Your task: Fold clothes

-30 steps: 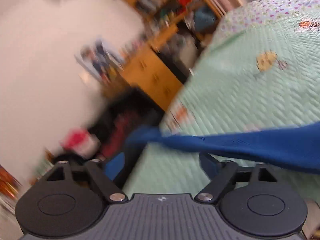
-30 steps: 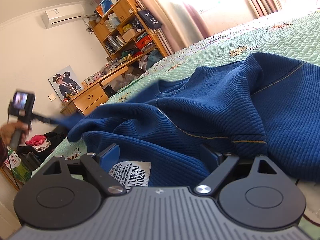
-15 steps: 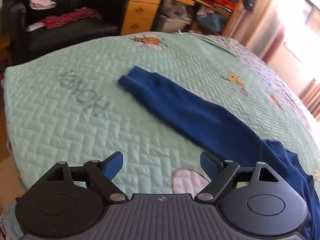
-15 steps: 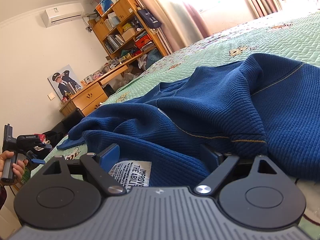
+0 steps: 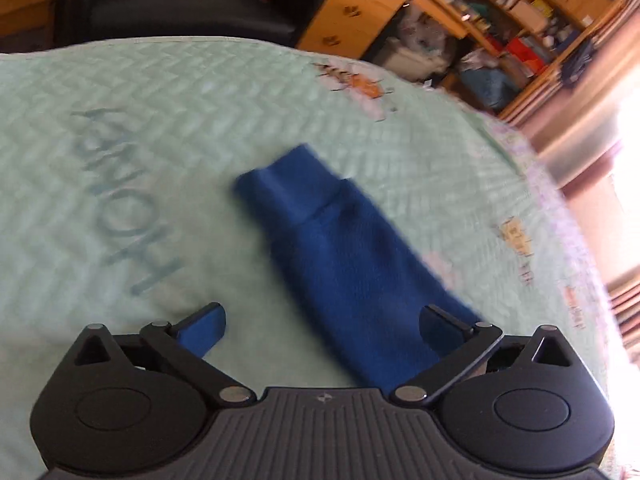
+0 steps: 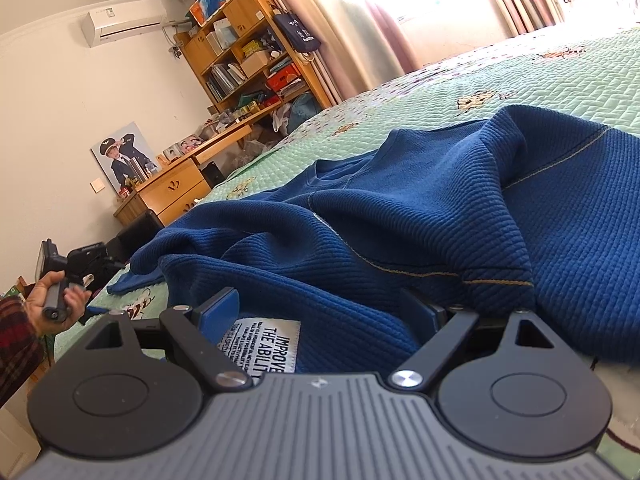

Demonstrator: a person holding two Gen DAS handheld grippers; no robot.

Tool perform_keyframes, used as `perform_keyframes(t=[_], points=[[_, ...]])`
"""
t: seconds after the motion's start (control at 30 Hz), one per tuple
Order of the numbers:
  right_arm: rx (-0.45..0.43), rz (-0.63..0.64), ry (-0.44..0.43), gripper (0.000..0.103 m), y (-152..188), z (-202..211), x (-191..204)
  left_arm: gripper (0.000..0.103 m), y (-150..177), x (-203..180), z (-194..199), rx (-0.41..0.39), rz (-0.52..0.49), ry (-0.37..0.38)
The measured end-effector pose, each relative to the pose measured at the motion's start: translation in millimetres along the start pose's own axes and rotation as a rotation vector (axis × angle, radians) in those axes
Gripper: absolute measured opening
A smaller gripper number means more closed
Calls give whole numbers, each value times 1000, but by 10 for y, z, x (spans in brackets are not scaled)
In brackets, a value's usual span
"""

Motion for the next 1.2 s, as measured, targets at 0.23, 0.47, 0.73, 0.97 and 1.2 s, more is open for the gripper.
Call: perform_keyframes(t=[0.23, 0.47, 0.73, 0.97, 1.2], points=[[4, 3, 5, 88, 0, -18, -4, 9, -110, -62, -291, 25, 29, 93], [9, 8, 10, 88, -2, -32, -2, 8, -338, -487, 198, -111, -121, 180], [8, 7, 8, 88, -3, -29, -13, 19, -192, -139, 141, -42, -225, -55], [7, 9, 10, 88, 4, -16, -13, 52, 97, -6, 348, -40, -197, -65], [9, -11, 16, 88, -17, 73, 5, 58, 877, -341, 990, 33, -309, 120]])
Point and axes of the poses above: each gripper's, at about its wrist camera, not at the fingertips, and z roughly against the way its jaws point, x to its left, y to its underside, the point moved 4 cm from there along -z, roughly the way its jaws point, and after that the axes turned 8 degrees about z, right-handed, at the moved point
